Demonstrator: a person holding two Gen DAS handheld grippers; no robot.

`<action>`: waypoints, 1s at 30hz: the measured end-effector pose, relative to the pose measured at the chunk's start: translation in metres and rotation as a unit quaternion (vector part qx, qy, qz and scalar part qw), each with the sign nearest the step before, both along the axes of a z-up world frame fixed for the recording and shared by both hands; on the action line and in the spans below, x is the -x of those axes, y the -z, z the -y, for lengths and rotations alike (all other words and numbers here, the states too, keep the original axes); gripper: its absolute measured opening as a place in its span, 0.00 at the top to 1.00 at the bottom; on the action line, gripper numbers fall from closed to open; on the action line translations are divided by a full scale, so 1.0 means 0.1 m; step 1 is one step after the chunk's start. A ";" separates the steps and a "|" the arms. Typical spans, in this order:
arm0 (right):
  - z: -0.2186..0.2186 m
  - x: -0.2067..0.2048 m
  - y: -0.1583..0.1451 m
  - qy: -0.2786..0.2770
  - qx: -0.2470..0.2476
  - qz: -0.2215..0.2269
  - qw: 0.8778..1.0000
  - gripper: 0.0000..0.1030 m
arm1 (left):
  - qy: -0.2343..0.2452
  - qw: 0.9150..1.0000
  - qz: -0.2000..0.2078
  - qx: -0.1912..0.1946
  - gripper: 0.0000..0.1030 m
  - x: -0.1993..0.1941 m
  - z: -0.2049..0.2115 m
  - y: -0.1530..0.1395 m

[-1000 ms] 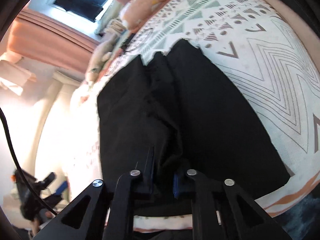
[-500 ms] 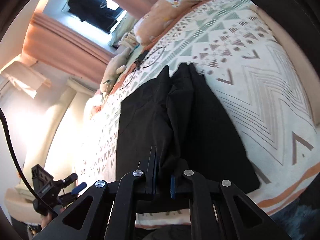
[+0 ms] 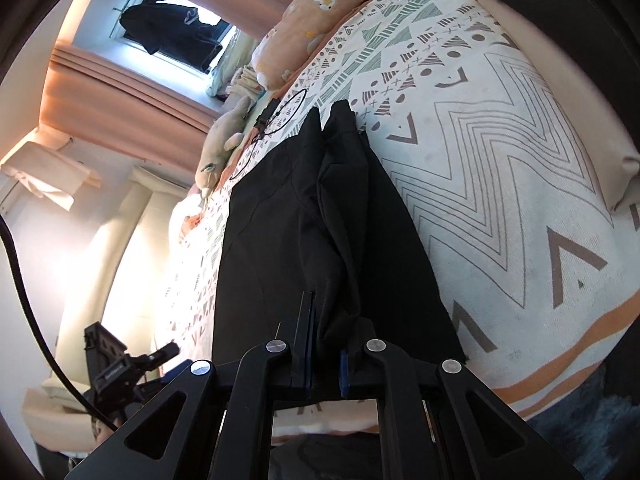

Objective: Fold large clothes
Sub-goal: 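Grasp the edge of the folded shirt with the right gripper, then grasp the folded black shirt end with both grippers side by side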

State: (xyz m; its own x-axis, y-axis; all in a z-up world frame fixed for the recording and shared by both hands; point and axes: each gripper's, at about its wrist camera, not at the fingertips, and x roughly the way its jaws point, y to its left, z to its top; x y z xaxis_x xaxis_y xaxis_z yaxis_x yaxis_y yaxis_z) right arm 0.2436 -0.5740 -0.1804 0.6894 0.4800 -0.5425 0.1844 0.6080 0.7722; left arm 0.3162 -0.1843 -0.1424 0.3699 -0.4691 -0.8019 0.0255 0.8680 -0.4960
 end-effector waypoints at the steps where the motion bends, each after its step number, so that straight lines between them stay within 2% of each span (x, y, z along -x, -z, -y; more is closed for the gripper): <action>1: 0.01 0.02 0.02 0.000 -0.003 -0.001 1.000 0.91 | 0.003 1.000 -0.004 0.000 0.33 -0.01 0.03 0.04; 3: 0.04 0.06 0.08 0.000 -0.008 -0.007 1.000 0.92 | 0.010 1.000 -0.015 0.003 0.38 -0.04 0.12 0.12; 6: 0.12 0.13 0.18 0.009 -0.019 -0.014 1.000 0.92 | 0.028 0.999 -0.033 0.010 0.54 -0.05 0.25 0.22; 7: 0.14 0.15 0.19 0.012 -0.020 -0.015 1.000 0.92 | 0.034 0.999 -0.039 0.014 0.62 -0.04 0.28 0.25; 12: 0.23 0.19 0.23 0.025 -0.014 -0.021 0.999 0.92 | 0.051 0.997 -0.048 0.032 0.65 0.01 0.38 0.28; 15: 0.24 0.10 0.32 0.010 -0.012 -0.046 0.999 0.90 | 0.056 0.997 -0.047 0.019 0.65 0.01 0.42 0.28; 16: 0.25 0.09 0.33 0.007 -0.009 -0.054 0.998 0.88 | 0.055 0.997 -0.049 0.015 0.65 0.00 0.42 0.28; 18: 0.28 0.05 0.29 0.002 0.005 -0.065 0.998 0.72 | 0.051 0.997 -0.049 0.011 0.65 -0.02 0.40 0.28; 19: 0.31 0.05 0.25 0.004 0.016 -0.068 0.998 0.58 | 0.050 0.998 -0.048 0.006 0.64 -0.05 0.40 0.27; 20: 0.35 0.04 0.19 0.009 0.022 -0.064 0.998 0.49 | 0.049 0.998 -0.046 0.003 0.63 -0.08 0.39 0.26; 21: 0.40 0.03 0.16 0.012 0.020 -0.058 0.998 0.47 | 0.046 0.998 -0.045 0.000 0.63 -0.12 0.38 0.25; 23: 0.48 -0.06 0.08 0.011 0.017 -0.046 0.999 0.36 | 0.037 0.998 -0.046 0.001 0.54 -0.21 0.36 0.26; 26: 0.56 -0.26 0.00 0.007 0.029 -0.046 0.998 0.30 | 0.027 0.999 -0.045 0.004 0.52 -0.37 0.36 0.26; 30: 0.63 -0.60 -0.05 -0.020 0.038 -0.051 0.998 0.29 | 0.027 0.998 -0.049 0.000 0.52 -0.60 0.39 0.30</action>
